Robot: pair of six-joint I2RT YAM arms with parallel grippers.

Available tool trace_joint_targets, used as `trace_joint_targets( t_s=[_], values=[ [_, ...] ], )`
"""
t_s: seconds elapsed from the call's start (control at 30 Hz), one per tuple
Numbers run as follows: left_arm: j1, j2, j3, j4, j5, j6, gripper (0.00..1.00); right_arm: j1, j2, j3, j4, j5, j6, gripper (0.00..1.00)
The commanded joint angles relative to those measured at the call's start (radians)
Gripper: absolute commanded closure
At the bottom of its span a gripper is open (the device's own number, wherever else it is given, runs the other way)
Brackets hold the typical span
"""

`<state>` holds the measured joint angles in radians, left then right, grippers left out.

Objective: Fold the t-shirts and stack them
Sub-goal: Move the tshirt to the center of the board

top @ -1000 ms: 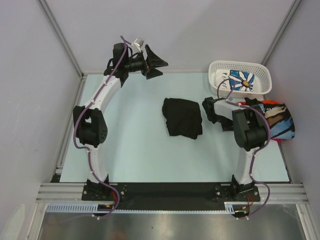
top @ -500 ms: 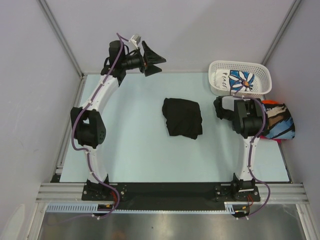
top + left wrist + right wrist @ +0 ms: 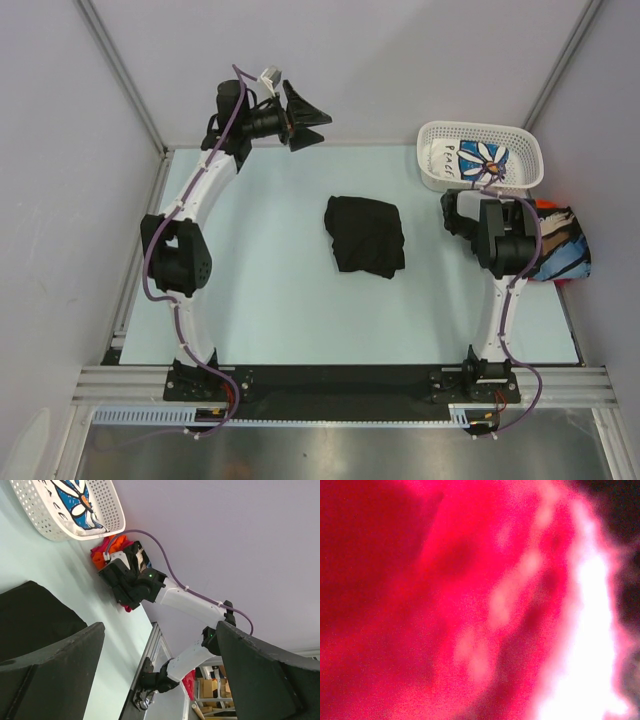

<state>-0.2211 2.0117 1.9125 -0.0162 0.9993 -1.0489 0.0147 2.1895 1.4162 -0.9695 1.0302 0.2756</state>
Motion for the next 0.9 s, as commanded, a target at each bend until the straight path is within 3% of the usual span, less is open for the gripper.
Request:
trace_joint_targets(
  t_s=[0.0,0.6,0.87],
  values=[
    [0.008,-0.080,0.005,0.044,0.025,-0.016,0.00,0.109,-0.022,-0.005,0.002,-0.176,0.046,1.00],
    [0.008,-0.131,-0.009,0.032,0.030,0.000,0.00,0.582,0.065,0.059,-0.118,-0.486,0.206,1.00],
    [0.005,-0.148,-0.026,0.025,0.030,0.010,0.01,0.702,0.128,0.132,-0.133,-0.593,0.175,1.00]
  ],
)
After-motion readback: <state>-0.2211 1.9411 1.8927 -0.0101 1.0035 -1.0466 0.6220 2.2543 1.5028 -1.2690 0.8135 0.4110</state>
